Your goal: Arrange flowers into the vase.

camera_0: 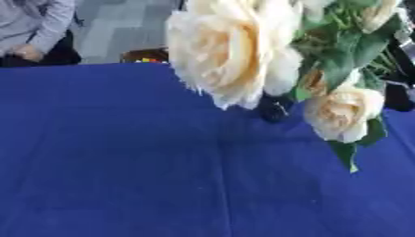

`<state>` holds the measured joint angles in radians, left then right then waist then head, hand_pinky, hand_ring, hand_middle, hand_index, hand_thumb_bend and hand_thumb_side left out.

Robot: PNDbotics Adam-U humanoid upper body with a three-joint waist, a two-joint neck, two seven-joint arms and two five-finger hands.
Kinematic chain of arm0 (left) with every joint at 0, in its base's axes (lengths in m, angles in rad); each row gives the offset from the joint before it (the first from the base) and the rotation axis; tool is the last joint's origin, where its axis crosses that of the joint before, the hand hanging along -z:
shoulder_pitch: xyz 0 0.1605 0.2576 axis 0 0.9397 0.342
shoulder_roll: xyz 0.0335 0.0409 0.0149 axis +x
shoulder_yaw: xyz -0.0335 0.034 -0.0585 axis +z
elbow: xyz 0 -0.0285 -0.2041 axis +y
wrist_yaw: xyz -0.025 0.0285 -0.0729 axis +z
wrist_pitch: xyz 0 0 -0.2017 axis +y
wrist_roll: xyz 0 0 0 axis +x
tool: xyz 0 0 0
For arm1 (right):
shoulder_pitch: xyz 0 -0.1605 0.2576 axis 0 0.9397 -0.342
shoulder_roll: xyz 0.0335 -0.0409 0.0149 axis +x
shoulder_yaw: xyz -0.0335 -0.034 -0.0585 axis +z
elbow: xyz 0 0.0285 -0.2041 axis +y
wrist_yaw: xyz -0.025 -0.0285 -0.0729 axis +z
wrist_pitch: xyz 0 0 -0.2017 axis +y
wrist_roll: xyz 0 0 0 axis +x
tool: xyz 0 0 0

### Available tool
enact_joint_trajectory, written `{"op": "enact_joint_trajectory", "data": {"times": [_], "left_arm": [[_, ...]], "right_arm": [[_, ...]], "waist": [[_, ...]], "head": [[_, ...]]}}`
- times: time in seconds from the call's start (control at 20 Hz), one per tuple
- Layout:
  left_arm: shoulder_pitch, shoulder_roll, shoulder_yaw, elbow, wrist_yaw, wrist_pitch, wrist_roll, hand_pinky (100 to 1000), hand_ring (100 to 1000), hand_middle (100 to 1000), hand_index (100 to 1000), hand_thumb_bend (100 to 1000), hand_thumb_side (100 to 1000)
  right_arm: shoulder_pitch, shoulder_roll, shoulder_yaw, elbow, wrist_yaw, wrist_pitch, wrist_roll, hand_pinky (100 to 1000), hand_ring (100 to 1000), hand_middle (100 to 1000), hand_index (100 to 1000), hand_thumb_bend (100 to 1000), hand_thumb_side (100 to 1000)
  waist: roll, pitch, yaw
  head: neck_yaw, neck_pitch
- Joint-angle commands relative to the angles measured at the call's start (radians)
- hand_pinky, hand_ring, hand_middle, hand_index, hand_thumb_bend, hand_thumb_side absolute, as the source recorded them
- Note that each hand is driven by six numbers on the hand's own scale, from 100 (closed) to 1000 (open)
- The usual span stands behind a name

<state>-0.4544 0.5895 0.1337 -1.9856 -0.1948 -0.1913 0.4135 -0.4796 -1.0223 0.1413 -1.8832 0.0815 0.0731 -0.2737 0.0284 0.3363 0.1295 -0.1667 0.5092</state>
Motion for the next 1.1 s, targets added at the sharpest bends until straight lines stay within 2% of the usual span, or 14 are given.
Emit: {"op": "enact_joint_trajectory", "data": {"times": [0.05, 0.25, 0.65, 1.1], "left_arm": [[-0.004, 0.039, 0.014, -0.014, -0.004, -0.001, 0.001, 592, 845, 823, 859, 100, 1000], [-0.005, 0.037, 0.011, -0.014, -0.002, -0.002, 0.000, 593, 845, 823, 859, 100, 1000], [-0.003, 0.031, 0.007, -0.014, 0.004, -0.006, -0.006, 595, 845, 823, 859, 100, 1000], [0.007, 0.032, 0.006, -0.014, 0.003, -0.006, -0.007, 595, 845, 823, 859, 100, 1000]], "right_arm": [[-0.036, -0.011, -0.027, -0.019, -0.057, 0.044, -0.011, 100, 100, 100, 100, 100, 222], [-0.067, -0.008, -0.039, -0.055, -0.120, 0.107, -0.021, 100, 100, 100, 100, 100, 222], [-0.155, 0.018, -0.058, -0.083, -0.245, 0.219, -0.039, 100, 100, 100, 100, 100, 222], [-0.282, 0.056, -0.077, -0.028, -0.388, 0.243, -0.077, 100, 100, 100, 100, 100, 222]], "waist": [[-0.014, -0.042, -0.003], [-0.013, -0.048, -0.009], [-0.006, -0.067, -0.014], [-0.007, -0.080, 0.008]], "head": [[-0.004, -0.004], [-0.007, 0.000], [-0.064, 0.004], [-0.052, 0.007]]}}
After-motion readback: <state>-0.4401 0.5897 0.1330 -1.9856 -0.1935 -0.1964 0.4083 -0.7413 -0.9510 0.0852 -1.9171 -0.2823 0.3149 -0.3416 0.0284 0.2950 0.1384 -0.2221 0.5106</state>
